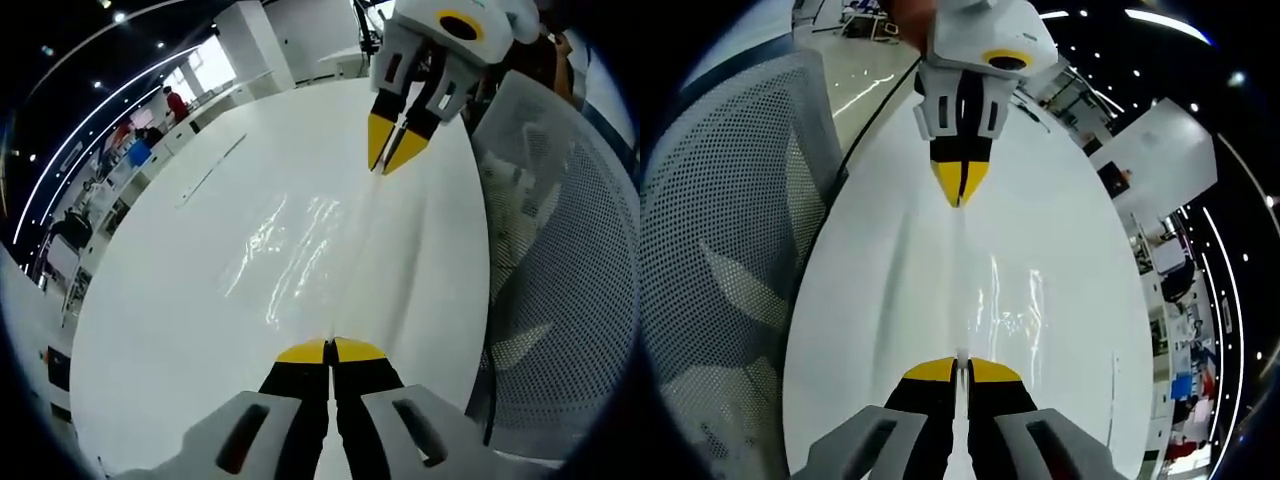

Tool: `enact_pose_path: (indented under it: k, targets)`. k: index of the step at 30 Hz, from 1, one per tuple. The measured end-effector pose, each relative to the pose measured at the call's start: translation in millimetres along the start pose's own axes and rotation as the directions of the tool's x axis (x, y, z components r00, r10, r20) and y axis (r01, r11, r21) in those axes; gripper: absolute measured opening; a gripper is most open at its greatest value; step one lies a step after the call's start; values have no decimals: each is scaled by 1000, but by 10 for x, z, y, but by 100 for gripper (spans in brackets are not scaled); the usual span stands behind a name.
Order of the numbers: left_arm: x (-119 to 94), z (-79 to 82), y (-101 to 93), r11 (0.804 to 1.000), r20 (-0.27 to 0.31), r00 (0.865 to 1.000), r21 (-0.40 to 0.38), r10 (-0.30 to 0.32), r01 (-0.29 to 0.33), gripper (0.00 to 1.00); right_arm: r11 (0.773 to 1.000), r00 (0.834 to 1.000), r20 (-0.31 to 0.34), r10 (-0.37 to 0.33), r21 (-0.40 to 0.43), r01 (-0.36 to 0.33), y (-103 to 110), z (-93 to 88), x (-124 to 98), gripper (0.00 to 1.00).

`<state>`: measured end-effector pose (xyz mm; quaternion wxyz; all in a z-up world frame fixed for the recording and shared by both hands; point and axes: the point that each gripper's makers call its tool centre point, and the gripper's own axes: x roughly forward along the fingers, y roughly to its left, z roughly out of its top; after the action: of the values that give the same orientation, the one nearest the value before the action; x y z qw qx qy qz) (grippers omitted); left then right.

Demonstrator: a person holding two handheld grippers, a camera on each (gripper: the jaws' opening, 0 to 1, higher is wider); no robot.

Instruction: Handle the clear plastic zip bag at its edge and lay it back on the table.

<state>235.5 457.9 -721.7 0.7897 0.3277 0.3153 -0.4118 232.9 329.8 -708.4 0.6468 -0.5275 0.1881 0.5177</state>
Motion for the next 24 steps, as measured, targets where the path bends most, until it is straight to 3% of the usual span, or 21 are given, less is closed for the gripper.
enact_pose_path:
  k: [14, 20, 24]
  targets:
    - [-13, 27, -14, 1000, -6, 1000, 15, 6, -5, 0, 1000, 1000, -6, -17, 12, 17, -27, -48, -62, 0]
    - [-9, -4, -18, 999, -24, 1000, 42, 13, -12, 0, 988, 997, 63, -34, 151, 24, -114, 18, -151, 3]
    - [-18, -10, -42, 999, -25, 1000, 50, 14, -13, 0, 988, 996, 73, -53, 149, 42, -199, 22, -214, 4]
